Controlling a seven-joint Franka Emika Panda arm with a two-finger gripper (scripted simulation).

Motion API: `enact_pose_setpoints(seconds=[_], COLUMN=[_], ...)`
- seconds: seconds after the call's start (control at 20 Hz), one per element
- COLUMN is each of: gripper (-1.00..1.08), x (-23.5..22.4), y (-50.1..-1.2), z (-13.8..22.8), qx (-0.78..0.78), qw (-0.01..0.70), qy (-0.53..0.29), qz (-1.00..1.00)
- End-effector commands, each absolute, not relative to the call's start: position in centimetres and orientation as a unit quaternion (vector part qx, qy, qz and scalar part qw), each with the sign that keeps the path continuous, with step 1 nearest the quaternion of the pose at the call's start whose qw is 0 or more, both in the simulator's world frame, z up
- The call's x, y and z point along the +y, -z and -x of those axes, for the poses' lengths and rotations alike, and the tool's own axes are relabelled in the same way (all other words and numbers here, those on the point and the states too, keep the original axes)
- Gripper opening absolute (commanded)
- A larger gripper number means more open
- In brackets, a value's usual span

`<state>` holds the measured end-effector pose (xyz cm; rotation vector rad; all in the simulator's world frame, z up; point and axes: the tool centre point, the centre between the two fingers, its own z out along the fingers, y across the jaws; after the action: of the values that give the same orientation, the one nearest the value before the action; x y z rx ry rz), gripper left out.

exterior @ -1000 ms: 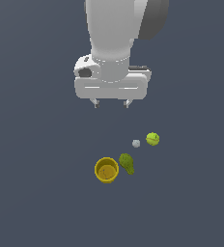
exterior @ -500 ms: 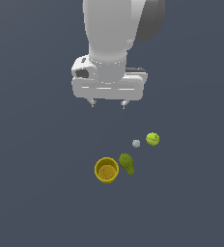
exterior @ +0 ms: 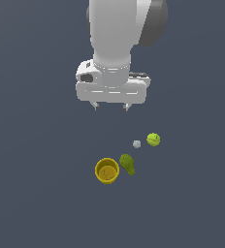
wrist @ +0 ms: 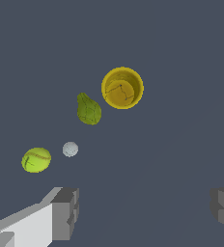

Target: Pick up a designated object from a clutter of objects.

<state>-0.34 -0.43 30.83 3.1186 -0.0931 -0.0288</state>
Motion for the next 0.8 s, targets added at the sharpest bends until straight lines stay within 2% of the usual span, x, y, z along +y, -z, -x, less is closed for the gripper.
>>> enact_pose_setpoints(seconds=[0.0,0.35,0.75], gripper=[1.00,1.00,1.00], x=[0.4,4.6,12.0], y=[-29.9,-25.7,-18.4], z=[0.2,-0.4,0.3], qx=[-0.032,-0.044,-0.063], qw=[0.012,0.015,0.015], qy=[0.009,0.006,0.001], qz=[-0.999,-0.999,-0.998])
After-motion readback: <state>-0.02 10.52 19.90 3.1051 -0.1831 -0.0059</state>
